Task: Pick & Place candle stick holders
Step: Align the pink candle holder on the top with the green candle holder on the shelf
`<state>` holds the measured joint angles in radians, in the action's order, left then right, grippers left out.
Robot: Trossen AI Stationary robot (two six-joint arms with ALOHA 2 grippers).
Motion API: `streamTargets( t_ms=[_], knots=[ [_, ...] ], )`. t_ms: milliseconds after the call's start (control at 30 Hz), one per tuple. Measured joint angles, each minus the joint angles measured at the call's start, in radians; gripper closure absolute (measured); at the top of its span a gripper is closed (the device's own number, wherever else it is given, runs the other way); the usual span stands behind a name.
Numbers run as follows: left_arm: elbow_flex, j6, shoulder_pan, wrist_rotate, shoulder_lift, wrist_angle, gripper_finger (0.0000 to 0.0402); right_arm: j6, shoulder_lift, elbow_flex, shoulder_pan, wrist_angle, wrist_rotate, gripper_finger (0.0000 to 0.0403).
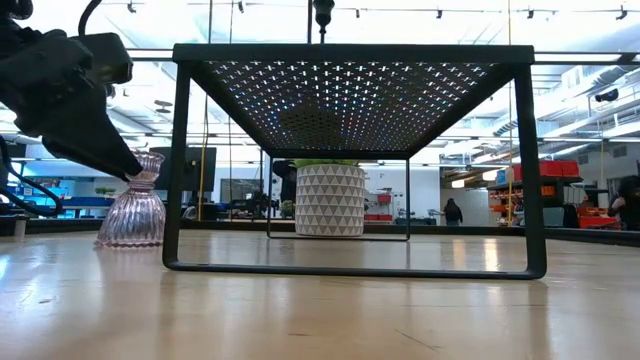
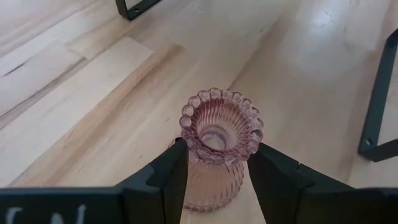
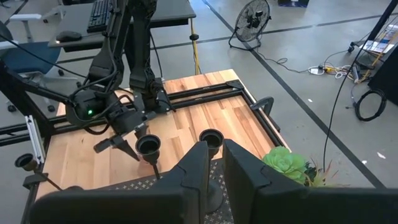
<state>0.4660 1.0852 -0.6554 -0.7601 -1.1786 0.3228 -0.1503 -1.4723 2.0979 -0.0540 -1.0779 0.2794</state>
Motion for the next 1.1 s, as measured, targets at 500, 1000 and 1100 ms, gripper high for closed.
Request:
streamTargets(
  t_ms=[500, 1000, 1100],
  knots=[
    [0.000, -0.035, 0.066, 0.003, 0.000, -0.008, 0.0168, -0.002, 0.000, 0.000, 0.000, 0.000, 0.000, 0.0355],
    [-0.037, -0.067, 0.139, 0.050, -0.072, -0.134, 0.0165, -0.002, 0.000, 0.000, 0.000, 0.000, 0.000, 0.0355],
    [-0.041, -0.088, 0.144, 0.064, -0.122, -0.191, 0.0165, -0.002, 0.000, 0.000, 0.000, 0.000, 0.000, 0.0355]
  ],
)
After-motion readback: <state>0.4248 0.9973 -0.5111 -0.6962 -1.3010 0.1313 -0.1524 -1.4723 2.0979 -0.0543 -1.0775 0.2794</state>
